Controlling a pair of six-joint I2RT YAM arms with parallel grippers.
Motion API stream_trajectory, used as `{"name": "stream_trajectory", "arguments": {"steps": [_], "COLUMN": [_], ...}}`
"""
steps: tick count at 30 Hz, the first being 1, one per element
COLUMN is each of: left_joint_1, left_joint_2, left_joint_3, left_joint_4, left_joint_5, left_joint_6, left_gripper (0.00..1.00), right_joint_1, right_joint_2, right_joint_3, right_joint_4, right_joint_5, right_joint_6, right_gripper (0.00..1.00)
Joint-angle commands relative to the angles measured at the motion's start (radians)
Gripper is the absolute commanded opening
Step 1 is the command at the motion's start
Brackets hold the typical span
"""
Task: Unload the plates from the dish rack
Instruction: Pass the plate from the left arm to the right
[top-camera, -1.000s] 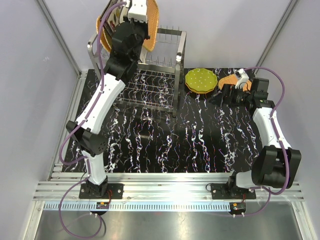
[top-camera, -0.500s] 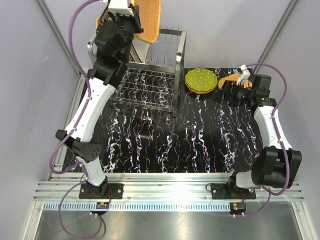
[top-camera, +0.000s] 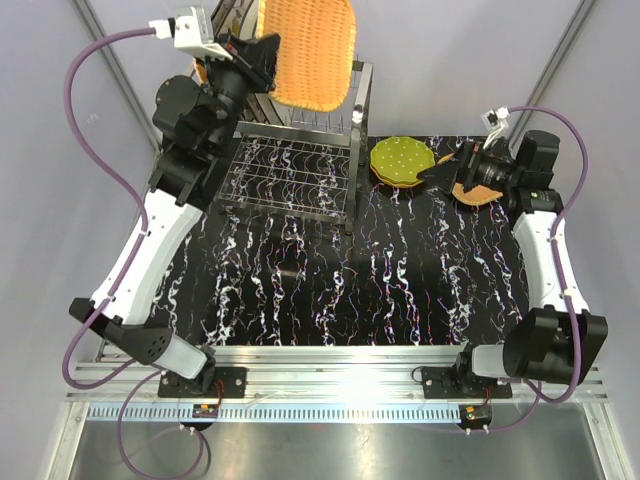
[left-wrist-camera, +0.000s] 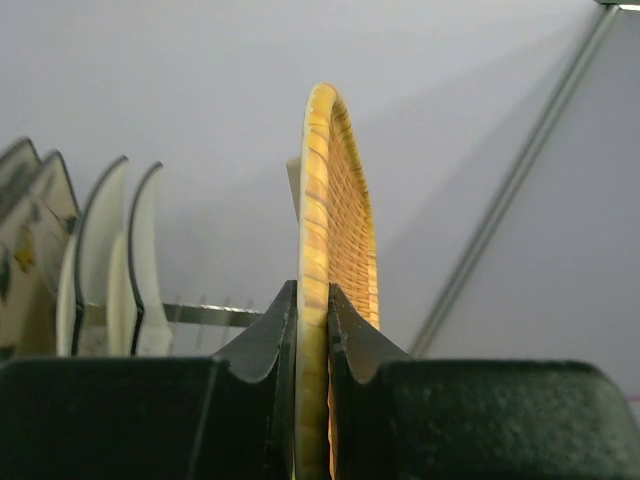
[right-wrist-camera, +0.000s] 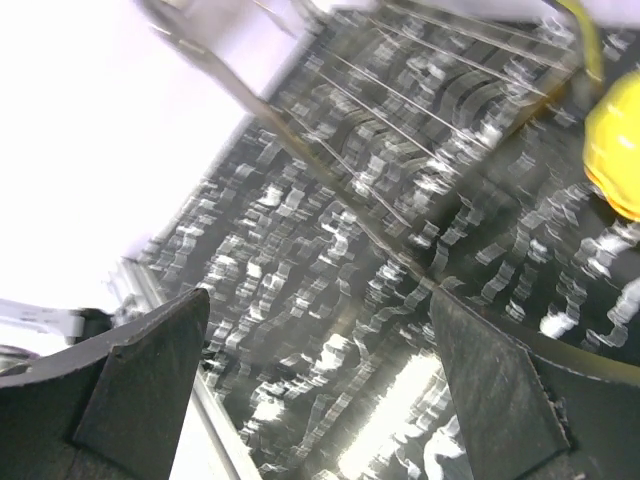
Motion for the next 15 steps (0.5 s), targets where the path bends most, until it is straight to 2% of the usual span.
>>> {"name": "stream_trajectory", "arguments": {"steps": [1,5,8,15], "left_joint_1": [0.002,0.001,0.001,0.001], "left_joint_2": [-0.092,-0.154,-0.198,-0.281], "left_joint_3": [-0.086,-0.203,-0.292,-0.504], "left_joint_4": [0.192,0.258,0.300,0.402], "left_joint_5": [0.096,0.164,0.194,0.254], "left_joint_6": [-0.175,-0.258,-0.315,-0.415], "left_gripper": [0.00,0.00,0.00,0.00], "right_joint_1": [0.019,0.042,0.070,0.137], "right_joint_2": [-0.060,-0.077,-0.096,-0.144], "right_joint_3": [0.057,0.068,0.065,0.015], "right_joint_4": [0.209,0.389,0.462,0.487], "right_joint_5": [-0.114,-0.140,-0.139,-0.084], "right_joint_6": [0.209,0.366,0.440,0.500], "right_gripper": [1.00,1.00,1.00,1.00]}}
